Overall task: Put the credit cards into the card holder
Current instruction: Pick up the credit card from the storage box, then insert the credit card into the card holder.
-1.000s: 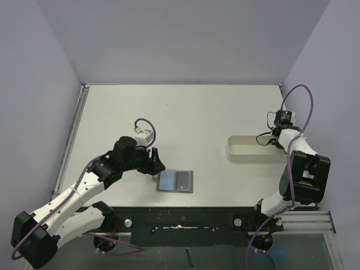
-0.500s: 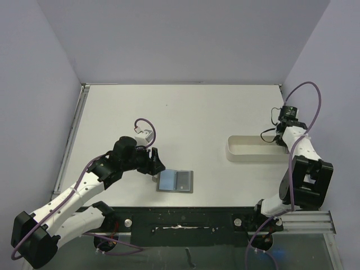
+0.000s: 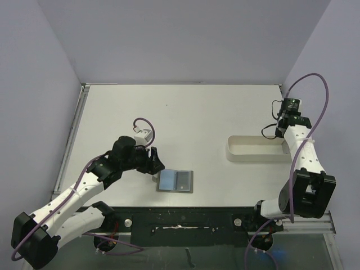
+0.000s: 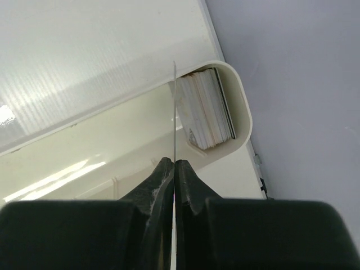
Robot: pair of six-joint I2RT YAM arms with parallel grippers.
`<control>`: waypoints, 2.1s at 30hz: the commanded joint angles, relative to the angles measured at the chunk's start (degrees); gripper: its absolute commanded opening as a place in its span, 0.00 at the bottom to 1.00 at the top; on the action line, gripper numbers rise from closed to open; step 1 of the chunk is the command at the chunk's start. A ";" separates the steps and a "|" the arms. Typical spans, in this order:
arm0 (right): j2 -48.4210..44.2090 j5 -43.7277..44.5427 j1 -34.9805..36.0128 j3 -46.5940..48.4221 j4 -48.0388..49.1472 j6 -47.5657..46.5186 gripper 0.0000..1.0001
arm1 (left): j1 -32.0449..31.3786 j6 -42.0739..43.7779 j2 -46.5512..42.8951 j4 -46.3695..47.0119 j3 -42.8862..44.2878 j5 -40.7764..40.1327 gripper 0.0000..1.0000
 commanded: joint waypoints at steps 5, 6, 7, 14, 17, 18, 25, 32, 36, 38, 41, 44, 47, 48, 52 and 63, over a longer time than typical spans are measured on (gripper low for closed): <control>-5.63 -1.52 8.60 6.22 -6.74 5.22 0.00 | 1.30 -1.30 1.01 1.48 1.96 -1.60 0.55; -6.06 -1.96 9.59 6.57 -7.30 5.84 0.00 | 1.38 -1.55 1.37 1.51 1.85 -1.80 0.55; -7.08 -3.01 11.22 6.99 -7.56 7.00 0.00 | 1.41 -1.92 1.77 1.61 1.80 -1.84 0.54; -11.86 -14.57 17.53 4.61 -5.06 13.77 0.00 | 2.70 -4.61 6.29 2.30 1.17 -2.43 0.49; -13.81 -18.95 21.20 2.41 -1.97 17.52 0.00 | 3.03 -5.45 8.05 2.99 0.39 -2.31 0.48; -14.36 -20.44 22.53 1.62 -0.02 18.84 0.00 | 3.03 -5.92 8.15 3.60 0.16 -2.42 0.48; -15.35 -27.84 33.11 -3.20 8.89 26.94 0.00 | 3.13 -10.89 11.50 7.04 -4.62 -4.53 0.48; -16.94 -32.28 40.28 -9.08 15.45 32.16 0.00 | 3.17 -13.95 12.61 9.47 -7.24 -5.54 0.48; -17.44 -31.59 44.56 -12.73 18.77 35.62 0.00 | 3.12 -15.59 11.87 10.99 -8.66 -5.66 0.49; -17.48 -30.59 47.15 -15.32 20.62 38.29 0.00 | 3.12 -15.92 11.81 11.12 -9.20 -5.93 0.48; -16.45 -29.91 49.49 -17.59 21.88 42.08 0.00 | 3.03 -16.30 12.20 11.55 -9.97 -5.83 0.46; -15.54 -29.06 51.43 -19.53 23.32 44.64 0.00 | 3.03 -16.98 12.34 12.54 -11.06 -4.86 0.42; -14.18 -29.08 53.53 -21.13 25.68 46.60 0.00 | 3.01 -18.39 11.90 13.92 -12.26 -3.54 0.38; -13.47 -28.98 54.23 -21.36 26.12 46.99 0.00 | 2.89 -18.76 11.58 14.11 -12.53 -3.36 0.36; -10.67 -29.99 56.06 -22.15 27.37 47.97 0.00 | 2.78 -19.94 10.40 14.13 -13.18 -3.61 0.27; -6.27 -33.35 57.07 -28.62 35.70 52.82 0.00 | 2.56 -27.47 4.41 18.20 -18.68 -5.55 0.00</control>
